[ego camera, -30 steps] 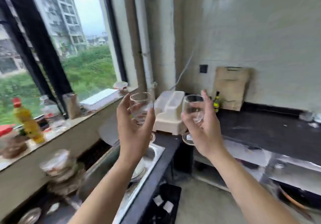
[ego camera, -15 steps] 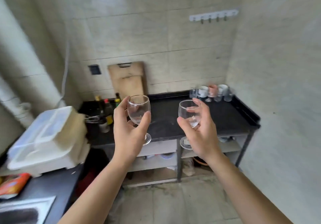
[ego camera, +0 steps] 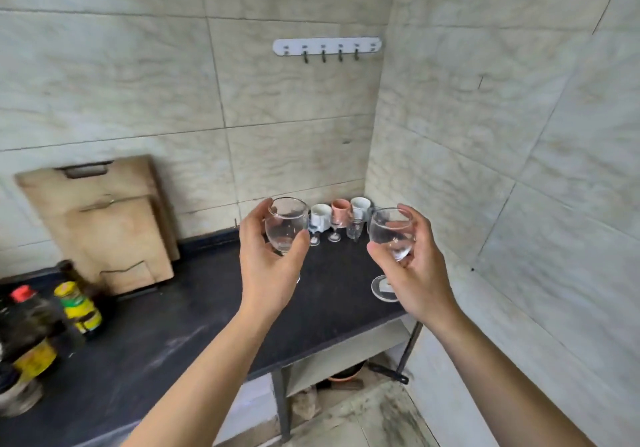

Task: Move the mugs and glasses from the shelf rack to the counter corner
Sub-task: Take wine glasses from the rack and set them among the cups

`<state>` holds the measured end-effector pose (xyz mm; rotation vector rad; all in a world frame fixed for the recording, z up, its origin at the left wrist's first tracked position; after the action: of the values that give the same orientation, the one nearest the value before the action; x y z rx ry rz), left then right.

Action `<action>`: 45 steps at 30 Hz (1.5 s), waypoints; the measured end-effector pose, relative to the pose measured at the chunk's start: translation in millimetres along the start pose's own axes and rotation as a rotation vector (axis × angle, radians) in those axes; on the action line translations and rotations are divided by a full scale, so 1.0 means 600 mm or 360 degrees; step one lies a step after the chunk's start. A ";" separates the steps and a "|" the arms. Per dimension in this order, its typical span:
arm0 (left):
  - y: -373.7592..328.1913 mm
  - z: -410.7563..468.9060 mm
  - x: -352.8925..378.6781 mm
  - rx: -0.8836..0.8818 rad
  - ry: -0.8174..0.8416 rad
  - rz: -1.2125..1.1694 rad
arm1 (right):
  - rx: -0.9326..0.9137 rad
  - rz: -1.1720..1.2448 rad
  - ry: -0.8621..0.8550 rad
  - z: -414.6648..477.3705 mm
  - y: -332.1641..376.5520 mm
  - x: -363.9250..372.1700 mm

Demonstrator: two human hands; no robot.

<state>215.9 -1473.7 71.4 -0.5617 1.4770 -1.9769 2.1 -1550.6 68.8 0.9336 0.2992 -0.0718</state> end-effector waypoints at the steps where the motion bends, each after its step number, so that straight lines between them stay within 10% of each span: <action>1: 0.001 0.018 0.014 0.0008 0.0018 -0.0005 | 0.0006 -0.0005 -0.0036 0.018 -0.011 -0.005; 30: 0.544 0.433 0.501 -0.0676 0.0138 0.0706 | 0.0718 -0.0027 0.0287 0.409 -0.823 0.115; 45: 0.729 0.473 0.569 -0.0828 0.0235 0.0664 | 0.0725 -0.0049 0.0195 0.405 -0.958 0.218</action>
<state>244.2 -1993.2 -270.8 -0.2820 2.0274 -1.3366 72.4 -2078.7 -282.0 1.3886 0.4207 -0.1139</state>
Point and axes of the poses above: each hand's wrist, its own z-axis towards the middle knuckle, its own x-axis out of the palm, y = z × x, the point moved 4 cm from there along z, towards the middle knuckle, and after that the axes turned 8 degrees about -x, right-handed, at the moved point
